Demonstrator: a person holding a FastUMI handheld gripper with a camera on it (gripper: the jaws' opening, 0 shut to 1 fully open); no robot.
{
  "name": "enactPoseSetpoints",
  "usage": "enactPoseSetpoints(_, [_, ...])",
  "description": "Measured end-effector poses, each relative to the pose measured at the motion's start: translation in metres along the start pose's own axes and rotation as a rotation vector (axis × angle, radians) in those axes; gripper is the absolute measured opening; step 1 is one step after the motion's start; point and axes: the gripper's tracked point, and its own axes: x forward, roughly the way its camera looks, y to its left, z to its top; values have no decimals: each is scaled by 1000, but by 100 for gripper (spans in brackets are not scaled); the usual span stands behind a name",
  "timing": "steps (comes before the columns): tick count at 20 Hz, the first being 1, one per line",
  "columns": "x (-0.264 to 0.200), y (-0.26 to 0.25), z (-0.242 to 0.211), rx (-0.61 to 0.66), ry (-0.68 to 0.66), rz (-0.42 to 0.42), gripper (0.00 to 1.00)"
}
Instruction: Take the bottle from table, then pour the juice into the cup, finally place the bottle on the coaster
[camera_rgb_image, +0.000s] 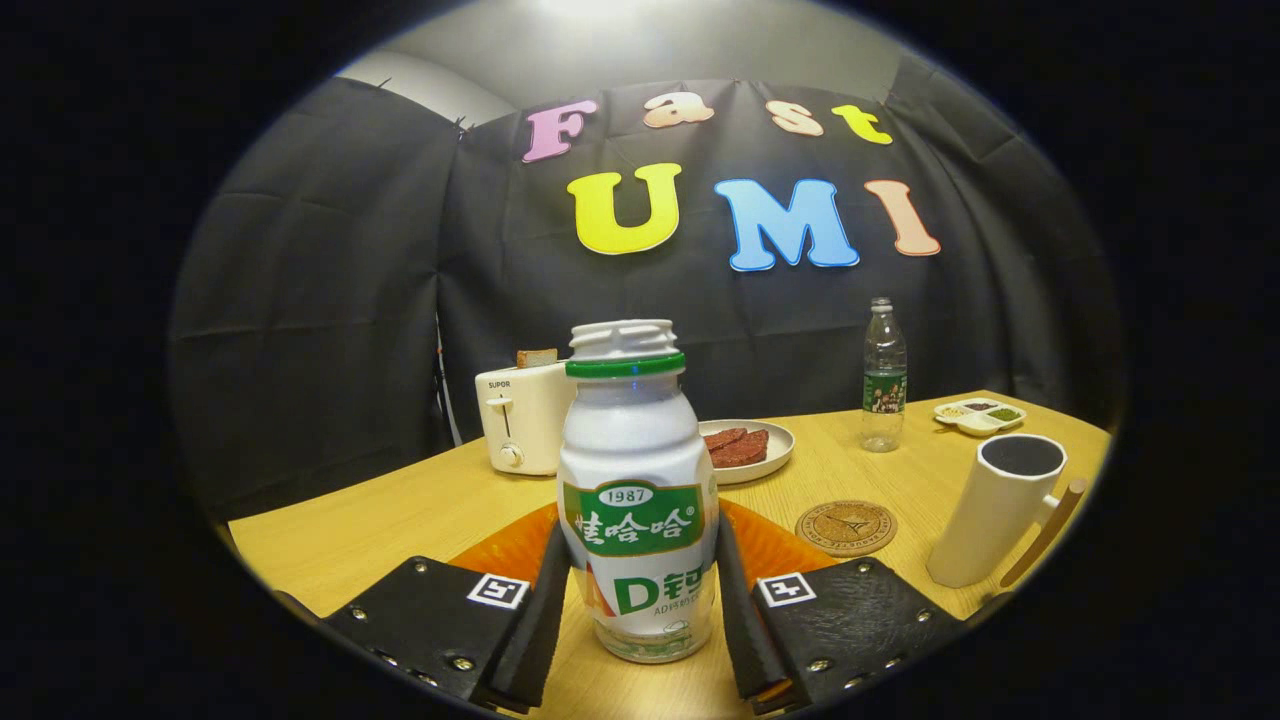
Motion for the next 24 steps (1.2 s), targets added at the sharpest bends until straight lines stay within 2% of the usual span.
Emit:
enactPoseSetpoints(10, [1, -5, 17, 233, -26, 23, 68])
enactPoseSetpoints(20, [-9, -25, 51, 570, -134, 58, 68])
enactPoseSetpoints(24, [-9, -35, 68, 701, -186, 99, 68])
